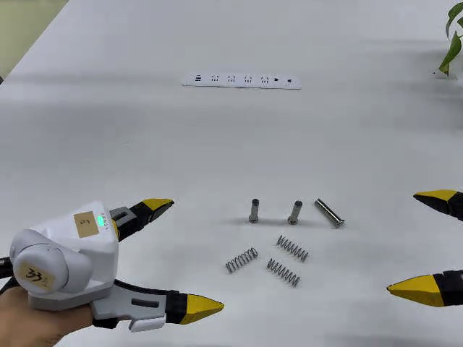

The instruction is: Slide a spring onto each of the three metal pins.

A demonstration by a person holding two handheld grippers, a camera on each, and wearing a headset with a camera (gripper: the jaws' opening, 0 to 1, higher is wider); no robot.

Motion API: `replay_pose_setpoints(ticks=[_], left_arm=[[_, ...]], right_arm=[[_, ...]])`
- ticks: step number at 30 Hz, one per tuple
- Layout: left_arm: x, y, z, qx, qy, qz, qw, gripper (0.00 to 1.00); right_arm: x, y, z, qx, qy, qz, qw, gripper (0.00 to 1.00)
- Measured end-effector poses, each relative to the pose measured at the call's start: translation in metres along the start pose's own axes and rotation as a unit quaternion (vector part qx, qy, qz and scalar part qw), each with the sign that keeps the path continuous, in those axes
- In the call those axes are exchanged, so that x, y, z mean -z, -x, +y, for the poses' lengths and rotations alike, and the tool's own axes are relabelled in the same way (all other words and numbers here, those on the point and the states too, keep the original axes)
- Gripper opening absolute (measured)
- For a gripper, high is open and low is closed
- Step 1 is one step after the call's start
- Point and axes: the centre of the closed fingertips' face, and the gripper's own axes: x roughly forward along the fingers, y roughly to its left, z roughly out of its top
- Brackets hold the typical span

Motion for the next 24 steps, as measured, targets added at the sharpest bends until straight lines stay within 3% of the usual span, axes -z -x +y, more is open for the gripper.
replay_pose_setpoints(ticks=[12, 20, 24], left_arm=[[-0.003, 0.0, 0.003, -0.002, 0.002, -0.006, 1.0, 1.0], [-0.003, -0.003, 0.007, 0.0, 0.001, -0.006, 1.0, 1.0], [-0.003, -0.005, 0.008, 0.002, 0.002, -0.006, 1.0, 1.0]], right_arm=[[-0.019, -0.027, -0.026, -0.001, -0.006, 0.016, 0.9998, 0.82], [-0.021, -0.05, -0.045, 0.012, -0.039, 0.057, 0.9975, 0.75], [-0.019, -0.059, -0.055, 0.021, -0.062, 0.08, 0.9947, 0.63]])
